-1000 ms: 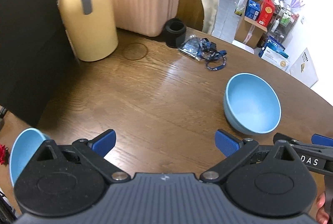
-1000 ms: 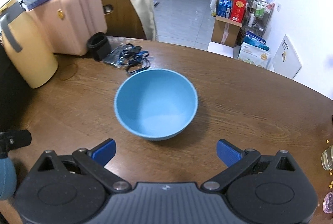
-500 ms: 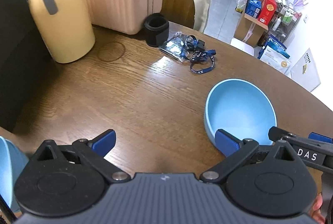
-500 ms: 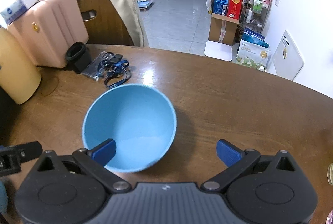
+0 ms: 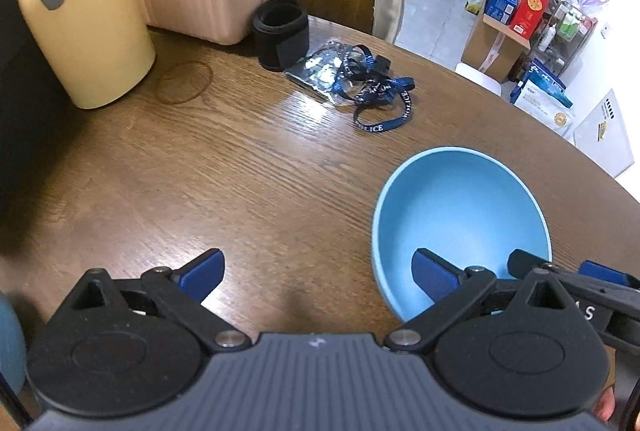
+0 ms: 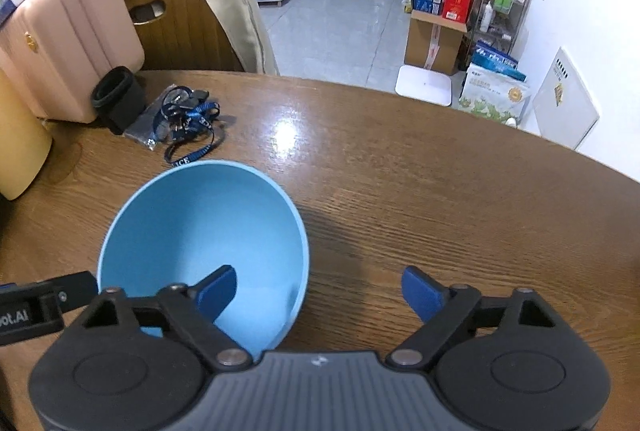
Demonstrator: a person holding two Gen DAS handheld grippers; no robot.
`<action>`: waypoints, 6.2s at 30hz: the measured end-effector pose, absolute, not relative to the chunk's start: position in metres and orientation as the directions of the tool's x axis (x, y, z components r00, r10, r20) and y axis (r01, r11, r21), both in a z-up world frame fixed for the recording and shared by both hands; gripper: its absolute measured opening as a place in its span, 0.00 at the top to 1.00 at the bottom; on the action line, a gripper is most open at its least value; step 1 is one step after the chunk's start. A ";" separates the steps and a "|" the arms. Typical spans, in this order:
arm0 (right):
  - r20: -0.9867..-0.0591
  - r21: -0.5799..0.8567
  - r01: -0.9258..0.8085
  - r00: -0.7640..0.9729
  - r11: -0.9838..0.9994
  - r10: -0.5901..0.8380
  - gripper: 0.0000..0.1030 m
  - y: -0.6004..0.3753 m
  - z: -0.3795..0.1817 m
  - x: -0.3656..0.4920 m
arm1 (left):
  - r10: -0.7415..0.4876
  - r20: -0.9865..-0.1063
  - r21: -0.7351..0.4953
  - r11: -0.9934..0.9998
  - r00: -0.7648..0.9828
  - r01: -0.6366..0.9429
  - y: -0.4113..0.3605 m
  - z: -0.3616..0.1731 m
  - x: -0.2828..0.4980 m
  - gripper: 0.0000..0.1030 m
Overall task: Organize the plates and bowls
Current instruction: 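Bring both open grippers side by side to the bowl rim, then close both grippers side by side on the bowl rim, then lift the third bowl and carry it toward the nested bowls, then lower the third bowl into the nested bowls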
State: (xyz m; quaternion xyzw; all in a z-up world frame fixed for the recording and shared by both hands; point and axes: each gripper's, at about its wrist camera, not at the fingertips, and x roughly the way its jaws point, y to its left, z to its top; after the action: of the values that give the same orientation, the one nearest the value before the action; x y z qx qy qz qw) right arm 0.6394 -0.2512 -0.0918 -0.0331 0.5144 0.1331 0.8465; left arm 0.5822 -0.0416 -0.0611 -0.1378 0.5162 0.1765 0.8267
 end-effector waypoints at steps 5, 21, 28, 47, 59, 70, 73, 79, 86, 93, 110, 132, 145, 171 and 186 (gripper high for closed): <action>-0.882 0.111 -0.247 0.421 0.963 0.210 0.33 -0.254 -0.104 0.645 | 0.139 -0.911 -0.048 0.899 0.388 -0.435 -0.047 -0.072 0.592 0.18; -0.881 0.208 -0.217 0.383 0.954 0.279 0.68 -0.263 -0.124 0.655 | 0.108 -0.928 -0.063 0.898 0.358 -0.435 -0.052 -0.095 0.610 0.70; -0.869 0.248 -0.209 0.383 0.946 0.312 0.83 -0.264 -0.125 0.654 | 0.086 -0.921 -0.090 0.903 0.381 -0.420 -0.055 -0.096 0.611 0.84; -0.849 0.281 -0.199 0.405 0.939 0.340 0.93 -0.268 -0.123 0.650 | 0.083 -0.906 -0.089 0.921 0.416 -0.378 -0.063 -0.089 0.609 0.93; -0.839 0.293 -0.185 0.422 0.938 0.345 0.93 -0.270 -0.117 0.645 | 0.087 -0.898 -0.087 0.926 0.431 -0.368 -0.064 -0.081 0.604 0.92; -0.828 0.297 -0.189 0.437 0.936 0.351 0.93 -0.269 -0.103 0.636 | 0.092 -0.889 -0.089 0.925 0.448 -0.368 -0.062 -0.066 0.594 0.92; -0.824 0.298 -0.191 0.443 0.935 0.353 0.93 -0.267 -0.097 0.632 | 0.096 -0.886 -0.090 0.925 0.454 -0.370 -0.060 -0.061 0.590 0.92; -0.816 0.300 -0.200 0.452 0.933 0.359 0.93 -0.262 -0.085 0.621 | 0.101 -0.879 -0.095 0.921 0.467 -0.377 -0.055 -0.049 0.578 0.92; -0.806 0.301 -0.213 0.463 0.929 0.368 0.93 -0.253 -0.069 0.607 | 0.108 -0.868 -0.104 0.914 0.484 -0.391 -0.047 -0.032 0.560 0.92; -0.795 0.302 -0.229 0.474 0.925 0.377 0.93 -0.242 -0.052 0.589 | 0.116 -0.858 -0.114 0.907 0.501 -0.405 -0.036 -0.015 0.540 0.92; -0.779 0.322 -0.243 0.481 0.915 0.402 0.94 -0.217 -0.020 0.541 | 0.128 -0.839 -0.131 0.895 0.528 -0.426 -0.008 0.022 0.489 0.92; -0.776 0.294 -0.308 0.476 0.905 0.414 0.94 -0.158 0.016 0.480 | 0.152 -0.827 -0.137 0.879 0.542 -0.456 0.046 0.053 0.428 0.92; -0.769 0.277 -0.356 0.474 0.892 0.428 0.94 -0.114 0.033 0.453 | 0.177 -0.818 -0.135 0.865 0.547 -0.483 0.082 0.065 0.394 0.92; -0.772 0.246 -0.457 0.441 0.855 0.458 0.94 -0.024 0.043 0.404 | 0.225 -0.815 -0.148 0.810 0.534 -0.567 0.162 0.069 0.332 0.92; -0.787 0.230 -0.506 0.406 0.831 0.465 0.93 0.024 0.036 0.376 | 0.245 -0.826 -0.151 0.772 0.507 -0.618 0.204 0.058 0.298 0.92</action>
State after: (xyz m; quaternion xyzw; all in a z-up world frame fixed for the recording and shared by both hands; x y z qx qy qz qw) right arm 0.3756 0.0241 0.0361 -0.0225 0.4616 0.2896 0.8382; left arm 0.2976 0.2040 0.0579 -0.2196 0.4248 0.2567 0.8399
